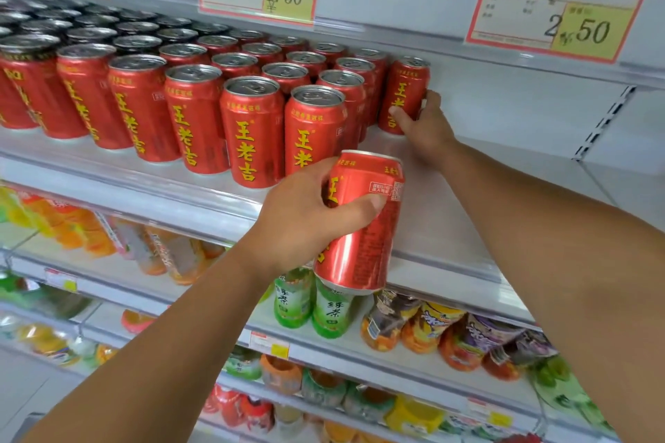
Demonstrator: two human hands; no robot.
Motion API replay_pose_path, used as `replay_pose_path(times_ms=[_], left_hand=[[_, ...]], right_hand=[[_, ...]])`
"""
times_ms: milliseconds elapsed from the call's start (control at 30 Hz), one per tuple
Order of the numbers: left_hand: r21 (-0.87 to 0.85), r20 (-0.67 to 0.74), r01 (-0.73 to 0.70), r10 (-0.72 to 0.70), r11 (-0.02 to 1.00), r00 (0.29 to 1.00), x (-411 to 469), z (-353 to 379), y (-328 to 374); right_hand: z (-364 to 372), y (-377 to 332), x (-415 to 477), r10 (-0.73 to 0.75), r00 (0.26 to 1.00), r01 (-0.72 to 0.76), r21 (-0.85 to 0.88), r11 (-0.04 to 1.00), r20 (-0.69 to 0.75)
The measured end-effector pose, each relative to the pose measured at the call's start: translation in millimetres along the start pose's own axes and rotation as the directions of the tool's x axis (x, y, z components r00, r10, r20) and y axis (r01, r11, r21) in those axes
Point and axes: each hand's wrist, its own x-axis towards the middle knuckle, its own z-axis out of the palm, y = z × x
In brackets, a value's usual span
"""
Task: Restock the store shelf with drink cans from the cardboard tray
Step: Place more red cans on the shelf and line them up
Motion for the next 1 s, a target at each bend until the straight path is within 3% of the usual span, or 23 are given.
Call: replay_pose_path(times_ms=[133, 233, 367, 500, 567, 667, 733, 867, 933, 1000], left_hand=[[-0.020, 0.012, 0.023, -0.023, 1.000, 1.000, 0, -1, 2], [-0.027, 0.016, 0.035, -0.035, 0.999, 0.999, -2, -3, 7], [-0.177, 0.021, 0.032, -0.029, 0.984, 0.999, -5, -4, 18], [-0.234, -0.084, -0.018, -0.002, 0.972, 0.996, -1, 13, 42], [-0.168, -0.163, -0.067, 0.040, 0.984, 0.986, 4, 26, 52], [-0.043, -0.204, -0.086, 0.075, 0.995, 0.976, 11, 39, 56], [0.024, -0.158, -0.078, 0.081, 0.997, 0.984, 13, 41, 50], [0.154, -0.025, -0.003, 0.007, 0.988, 1.000, 4, 21, 23], [0.337, -0.037, 0.013, 0.000, 0.941, 0.999, -8, 7, 5], [0.562, -0.031, -0.143, 0.194, 0.815, 0.981, -17, 0, -11]], right_hand=[[-4, -8, -11, 0.101, 0.993, -0.106, 0.080, 0.991, 0.057], [-22, -29, -47, 0.141, 0.983, -0.142, -0.004, 0.990, 0.118], [-58, -41, -127, -0.018, 0.965, 0.013, 0.022, 1.000, 0.261], [-84, -49, -198, -0.134, 0.868, 0.014, 0.248, 0.969, 0.477], [-85, -54, -210, -0.145, 0.861, -0.011, 0.302, 0.953, 0.488], [-76, -51, -204, -0.086, 0.953, 0.023, 0.212, 0.977, 0.290], [-71, -45, -195, -0.070, 0.978, 0.044, 0.134, 0.990, 0.197], [-65, -38, -179, -0.022, 0.971, 0.000, 0.095, 0.995, 0.238], [-62, -36, -165, 0.011, 0.971, -0.024, 0.051, 0.998, 0.238], [-57, -35, -149, 0.036, 0.968, -0.048, 0.045, 0.998, 0.247]])
